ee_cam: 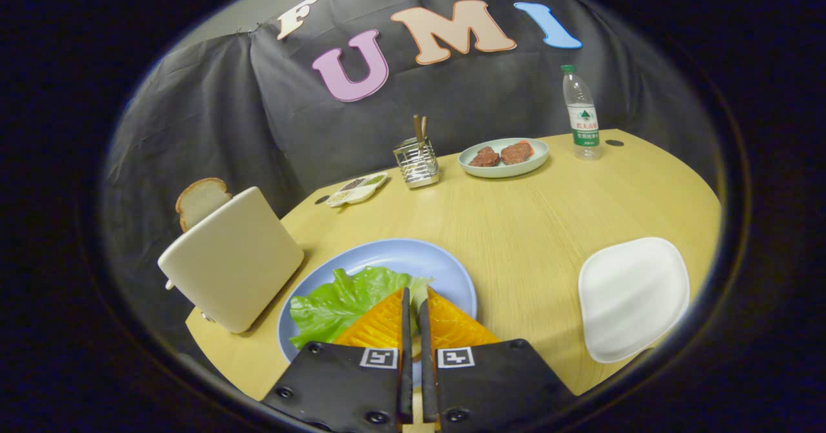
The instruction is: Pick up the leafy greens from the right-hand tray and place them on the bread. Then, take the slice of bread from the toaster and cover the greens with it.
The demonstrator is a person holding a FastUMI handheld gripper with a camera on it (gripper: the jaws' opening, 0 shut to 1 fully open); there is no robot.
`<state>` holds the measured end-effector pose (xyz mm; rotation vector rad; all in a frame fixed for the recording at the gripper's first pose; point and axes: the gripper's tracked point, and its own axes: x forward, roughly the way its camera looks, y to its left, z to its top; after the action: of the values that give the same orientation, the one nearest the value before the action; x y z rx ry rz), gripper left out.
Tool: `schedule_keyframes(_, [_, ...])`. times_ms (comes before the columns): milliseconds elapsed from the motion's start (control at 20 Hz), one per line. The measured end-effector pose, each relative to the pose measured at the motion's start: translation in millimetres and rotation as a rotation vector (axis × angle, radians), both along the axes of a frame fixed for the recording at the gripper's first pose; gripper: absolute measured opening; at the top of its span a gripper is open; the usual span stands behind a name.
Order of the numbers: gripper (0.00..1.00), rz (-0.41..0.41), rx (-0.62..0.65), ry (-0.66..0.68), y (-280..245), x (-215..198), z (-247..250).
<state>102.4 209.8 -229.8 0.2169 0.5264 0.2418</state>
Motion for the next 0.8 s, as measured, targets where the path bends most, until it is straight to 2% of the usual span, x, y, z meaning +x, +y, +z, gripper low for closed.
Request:
schedule_keyframes(300, [0.35,-0.031,-0.034,0.0,0.6,3.4,10.2])
schedule_keyframes(450, [0.44,-0.054,-0.041,-0.039,0.1,3.9,35.6])
schedule_keyframes(700, [1.0,-0.056,-0.025,-0.092,8.9,4.5,68.6])
schedule_keyframes(800, [1.0,-0.044,-0.017,-0.103,17.7,3.8,83.3])
